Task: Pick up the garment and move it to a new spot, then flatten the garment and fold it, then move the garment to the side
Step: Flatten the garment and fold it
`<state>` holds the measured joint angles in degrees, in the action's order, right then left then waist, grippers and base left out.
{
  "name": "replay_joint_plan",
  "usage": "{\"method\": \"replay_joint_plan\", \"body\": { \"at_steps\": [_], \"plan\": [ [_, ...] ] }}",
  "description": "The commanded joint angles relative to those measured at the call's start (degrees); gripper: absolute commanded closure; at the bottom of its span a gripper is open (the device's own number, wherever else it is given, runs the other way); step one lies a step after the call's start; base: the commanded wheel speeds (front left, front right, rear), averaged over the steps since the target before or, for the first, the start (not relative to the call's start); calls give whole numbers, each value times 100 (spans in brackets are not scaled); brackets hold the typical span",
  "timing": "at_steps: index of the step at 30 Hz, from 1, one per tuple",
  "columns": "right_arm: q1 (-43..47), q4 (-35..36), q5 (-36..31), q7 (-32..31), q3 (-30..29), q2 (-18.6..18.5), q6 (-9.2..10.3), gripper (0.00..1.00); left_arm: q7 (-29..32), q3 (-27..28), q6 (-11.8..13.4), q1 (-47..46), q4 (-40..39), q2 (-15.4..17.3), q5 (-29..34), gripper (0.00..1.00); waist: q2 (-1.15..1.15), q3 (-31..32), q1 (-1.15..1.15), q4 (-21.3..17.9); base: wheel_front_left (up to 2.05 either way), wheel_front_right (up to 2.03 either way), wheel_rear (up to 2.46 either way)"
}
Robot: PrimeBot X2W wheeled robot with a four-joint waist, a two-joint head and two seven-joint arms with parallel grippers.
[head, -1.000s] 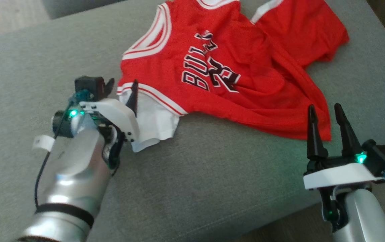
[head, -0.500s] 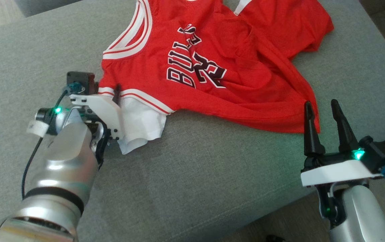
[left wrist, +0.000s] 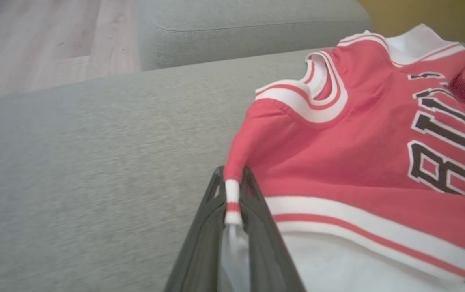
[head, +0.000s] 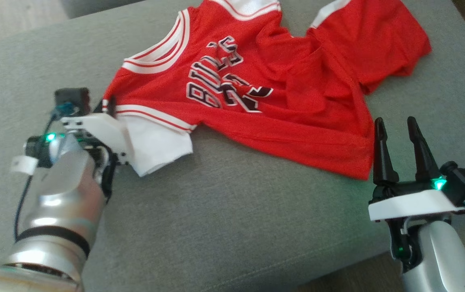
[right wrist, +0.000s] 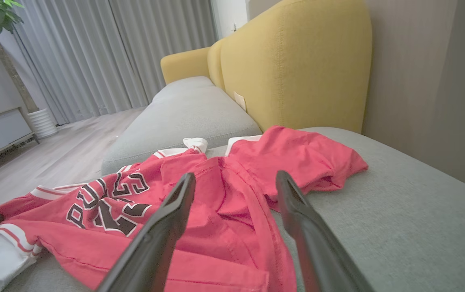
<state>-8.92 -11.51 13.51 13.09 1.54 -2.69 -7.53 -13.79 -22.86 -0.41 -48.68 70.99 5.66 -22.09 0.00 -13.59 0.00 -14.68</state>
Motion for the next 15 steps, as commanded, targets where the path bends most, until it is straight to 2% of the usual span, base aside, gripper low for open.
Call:
{"method": "replay_joint_plan", "body": {
  "at_steps": [1,9,12,13,14,15],
  "plan": [
    [-106,204,-65,-10,121,-19,4,0,-100,219,61,-197,-95,327,-55,100,0,90,0,161,0,0,0],
    [-44,279,-106,-123,147,-19,4,0,-118,514,169,38,-224,687,-251,100,0,254,0,602,0,0,0],
    [-11,303,-116,-162,145,-19,4,0,-119,561,183,183,-388,730,-250,100,0,303,0,751,0,0,0],
    [1,310,-123,-174,143,-19,4,0,-119,566,145,234,-491,715,-244,76,0,319,0,798,0,0,0],
    [15,319,-123,-182,139,-19,4,0,-119,588,127,291,-614,708,-242,0,0,337,0,845,0,0,0],
    [30,329,-121,-188,133,-19,4,0,-119,623,124,353,-770,711,-235,0,0,356,0,891,0,0,0]
  ]
}}
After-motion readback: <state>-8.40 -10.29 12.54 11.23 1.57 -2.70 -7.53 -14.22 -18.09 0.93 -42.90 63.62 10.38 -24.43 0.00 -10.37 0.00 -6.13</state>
